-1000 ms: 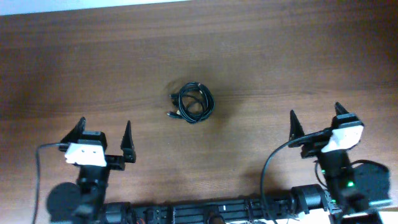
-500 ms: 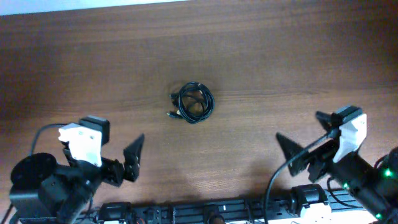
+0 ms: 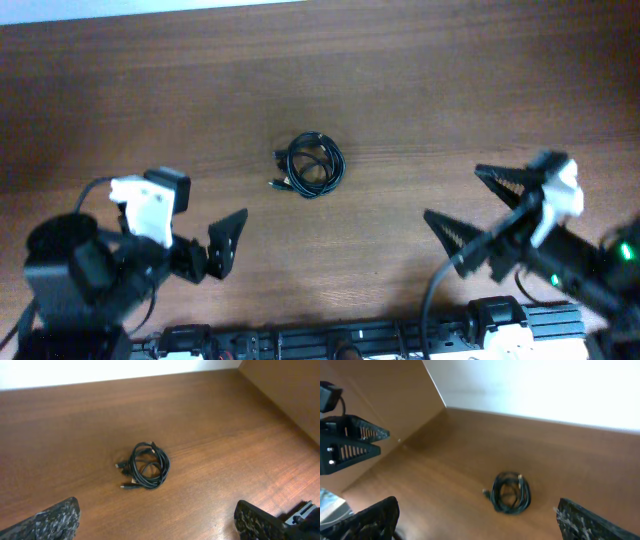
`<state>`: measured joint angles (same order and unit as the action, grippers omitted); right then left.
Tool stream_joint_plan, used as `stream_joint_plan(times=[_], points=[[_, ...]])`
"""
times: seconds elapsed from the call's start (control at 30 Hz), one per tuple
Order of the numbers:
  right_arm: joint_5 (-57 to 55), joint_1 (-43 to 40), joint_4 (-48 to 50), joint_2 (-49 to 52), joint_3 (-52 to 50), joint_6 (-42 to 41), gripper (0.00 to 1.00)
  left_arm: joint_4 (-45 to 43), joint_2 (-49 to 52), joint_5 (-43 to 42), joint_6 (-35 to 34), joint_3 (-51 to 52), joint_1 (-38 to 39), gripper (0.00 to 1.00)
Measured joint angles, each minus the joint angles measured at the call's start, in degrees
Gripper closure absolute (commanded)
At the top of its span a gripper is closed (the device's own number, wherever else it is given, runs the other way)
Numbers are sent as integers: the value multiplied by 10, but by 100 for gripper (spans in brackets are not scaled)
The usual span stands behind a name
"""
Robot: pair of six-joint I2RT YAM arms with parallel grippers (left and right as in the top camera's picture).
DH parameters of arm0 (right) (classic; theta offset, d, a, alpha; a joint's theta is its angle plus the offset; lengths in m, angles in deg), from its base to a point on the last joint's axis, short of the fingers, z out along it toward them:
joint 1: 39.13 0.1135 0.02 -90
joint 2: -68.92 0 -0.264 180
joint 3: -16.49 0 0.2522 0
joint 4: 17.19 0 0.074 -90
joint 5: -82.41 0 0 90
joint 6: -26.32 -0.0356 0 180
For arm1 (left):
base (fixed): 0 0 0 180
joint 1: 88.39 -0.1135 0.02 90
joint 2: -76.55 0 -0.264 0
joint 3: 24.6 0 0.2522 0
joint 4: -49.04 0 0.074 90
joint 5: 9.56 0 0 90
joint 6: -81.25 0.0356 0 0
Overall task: Untangle cables
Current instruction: 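Raise both arms and move the right gripper toward the black cable coil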
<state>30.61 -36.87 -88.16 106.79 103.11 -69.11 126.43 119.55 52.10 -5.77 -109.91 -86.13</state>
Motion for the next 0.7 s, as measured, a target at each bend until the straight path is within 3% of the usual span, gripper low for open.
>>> stream_joint_plan(times=[0.4, 0.53, 0.7], points=[[2, 26, -12, 315, 2, 16, 1, -39, 58, -38, -24, 0, 0, 1], [-2, 62, 39, 428, 2, 25, 1, -57, 57, -45, -26, 0, 0, 1], [-47, 115, 94, 487, 2, 24, 1, -99, 57, -79, -26, 0, 0, 1]])
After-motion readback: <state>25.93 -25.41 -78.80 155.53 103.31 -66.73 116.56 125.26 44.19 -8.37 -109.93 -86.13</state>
